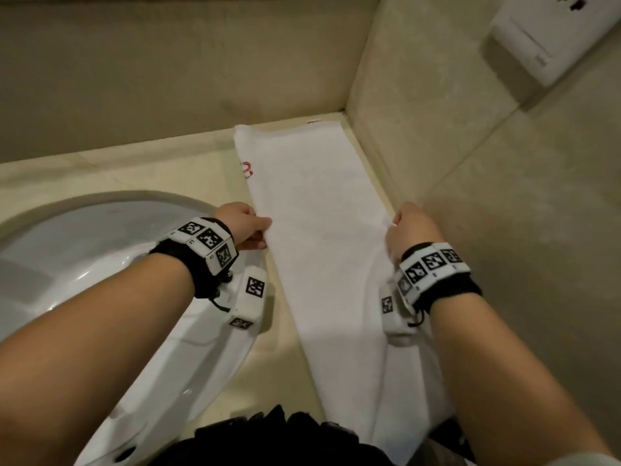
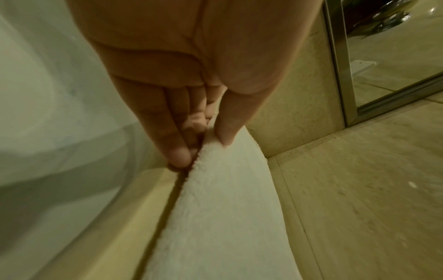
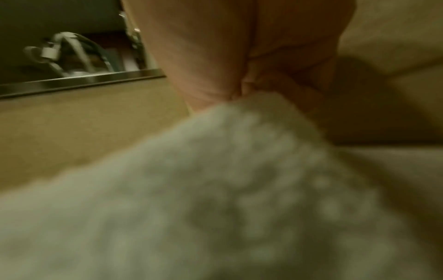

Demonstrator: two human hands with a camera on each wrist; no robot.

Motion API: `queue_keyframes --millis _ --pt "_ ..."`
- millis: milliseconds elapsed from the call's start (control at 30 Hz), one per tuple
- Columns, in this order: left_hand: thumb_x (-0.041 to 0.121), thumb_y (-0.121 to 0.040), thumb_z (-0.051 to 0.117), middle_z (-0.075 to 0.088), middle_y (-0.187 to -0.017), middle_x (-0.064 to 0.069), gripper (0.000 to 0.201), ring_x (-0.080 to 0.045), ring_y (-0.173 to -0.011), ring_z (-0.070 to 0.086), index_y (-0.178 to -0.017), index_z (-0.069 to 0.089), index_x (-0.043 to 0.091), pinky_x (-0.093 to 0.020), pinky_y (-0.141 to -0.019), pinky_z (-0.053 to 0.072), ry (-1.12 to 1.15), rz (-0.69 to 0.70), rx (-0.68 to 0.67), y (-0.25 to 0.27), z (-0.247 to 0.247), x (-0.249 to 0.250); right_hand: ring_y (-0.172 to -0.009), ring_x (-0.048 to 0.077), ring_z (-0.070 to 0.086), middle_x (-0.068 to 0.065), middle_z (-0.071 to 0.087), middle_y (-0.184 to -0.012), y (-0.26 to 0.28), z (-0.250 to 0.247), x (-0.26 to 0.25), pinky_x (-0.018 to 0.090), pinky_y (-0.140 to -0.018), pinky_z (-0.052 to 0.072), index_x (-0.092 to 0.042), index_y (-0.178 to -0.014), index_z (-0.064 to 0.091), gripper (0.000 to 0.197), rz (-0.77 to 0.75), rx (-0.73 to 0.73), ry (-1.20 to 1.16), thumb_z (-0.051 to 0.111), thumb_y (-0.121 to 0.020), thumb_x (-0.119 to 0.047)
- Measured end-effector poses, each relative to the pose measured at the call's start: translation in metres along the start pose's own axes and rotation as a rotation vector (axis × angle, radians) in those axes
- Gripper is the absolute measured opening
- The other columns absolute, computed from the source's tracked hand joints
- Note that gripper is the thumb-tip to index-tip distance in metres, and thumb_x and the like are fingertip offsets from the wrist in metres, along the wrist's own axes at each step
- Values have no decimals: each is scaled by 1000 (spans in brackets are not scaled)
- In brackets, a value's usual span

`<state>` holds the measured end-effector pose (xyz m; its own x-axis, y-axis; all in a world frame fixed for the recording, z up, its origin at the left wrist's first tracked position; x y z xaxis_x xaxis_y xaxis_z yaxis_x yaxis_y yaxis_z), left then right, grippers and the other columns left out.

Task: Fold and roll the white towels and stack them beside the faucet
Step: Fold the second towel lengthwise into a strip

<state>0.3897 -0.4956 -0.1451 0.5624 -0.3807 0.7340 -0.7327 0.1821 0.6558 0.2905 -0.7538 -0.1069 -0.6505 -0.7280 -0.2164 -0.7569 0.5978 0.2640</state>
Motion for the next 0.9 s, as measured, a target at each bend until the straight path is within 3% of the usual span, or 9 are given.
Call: queue_keyframes --millis 100,200,300,400,533,600,733,833,900 --pt "11 -84 63 52 -61 -11 27 -20 -48 58 -65 44 8 -28 -56 56 -9 -16 -29 9 7 -3 -101 34 58 19 62 -106 4 11 7 31 -78 42 -3 -105 55 21 30 -21 -148 43 -91 -12" --pt "11 -83 65 61 -77 -13 13 -24 -65 60 -85 54 5 -29 -64 57 -73 -49 -135 21 22 -15 -72 27 55 8 59 -79 9 17 33 34 -67 43 -12 -85 60 29 132 -49 -658 32 -86 -2" --pt "9 -84 63 63 -88 -13 16 -23 -69 61 -97 55 5 -27 -60 57 -113 -34 -148 30 31 -22 -56 14 48 2 56 -67 28 25 49 14 -45 42 -9 -89 56 37 148 -142 -814 27 -82 12" --pt "9 -86 61 63 -90 -12 15 -21 -69 61 -98 54 5 -23 -52 56 -103 -23 -123 32 23 -22 -62 7 51 -2 57 -70 43 23 49 3 -47 39 -13 -85 57 42 -8 -159 -798 31 -78 20" --pt "9 -88 58 62 -103 -14 21 -27 -86 61 -108 55 4 -22 -54 55 -75 -13 -88 29 2 -17 -70 -2 59 -7 62 -82 62 24 29 11 -66 47 -22 -82 59 38 -227 -295 -894 48 -81 14" --pt "9 -87 58 60 -93 -14 8 -24 -76 60 -93 55 5 -23 -53 55 -44 3 -62 30 -5 -15 -74 -1 62 -5 62 -85 69 27 17 12 -72 50 -19 -85 58 30 -296 -364 -990 54 -82 10" --pt "7 -86 59 53 -72 -9 21 -18 -64 54 -70 46 10 -21 -53 55 63 48 -46 39 -5 -24 -67 7 62 -5 65 -75 76 35 2 20 -65 51 -16 -81 58 15 -262 -427 -1210 56 -85 -2" --pt "5 -86 58 58 -82 -9 6 -18 -69 58 -88 53 6 -20 -55 56 73 27 -151 52 7 -41 -59 10 60 -3 63 -65 80 37 5 24 -61 52 -17 -77 54 15 -153 -331 -1305 52 -89 -8" --pt "5 -86 59 60 -84 -9 9 -18 -70 60 -93 54 5 -19 -54 57 53 16 -191 58 11 -50 -64 15 58 0 62 -72 80 30 16 29 -64 49 -21 -79 52 11 -99 -141 -1146 54 -90 -17"
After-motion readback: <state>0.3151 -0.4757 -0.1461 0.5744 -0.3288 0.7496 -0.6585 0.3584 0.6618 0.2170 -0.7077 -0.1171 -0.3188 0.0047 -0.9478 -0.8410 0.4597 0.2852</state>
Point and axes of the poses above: each hand's wrist, its own y-axis away from the middle knuckle, its own z-axis out of the palm, x = y × z, the point moved 5 cm from there along -y, towards the middle knuckle
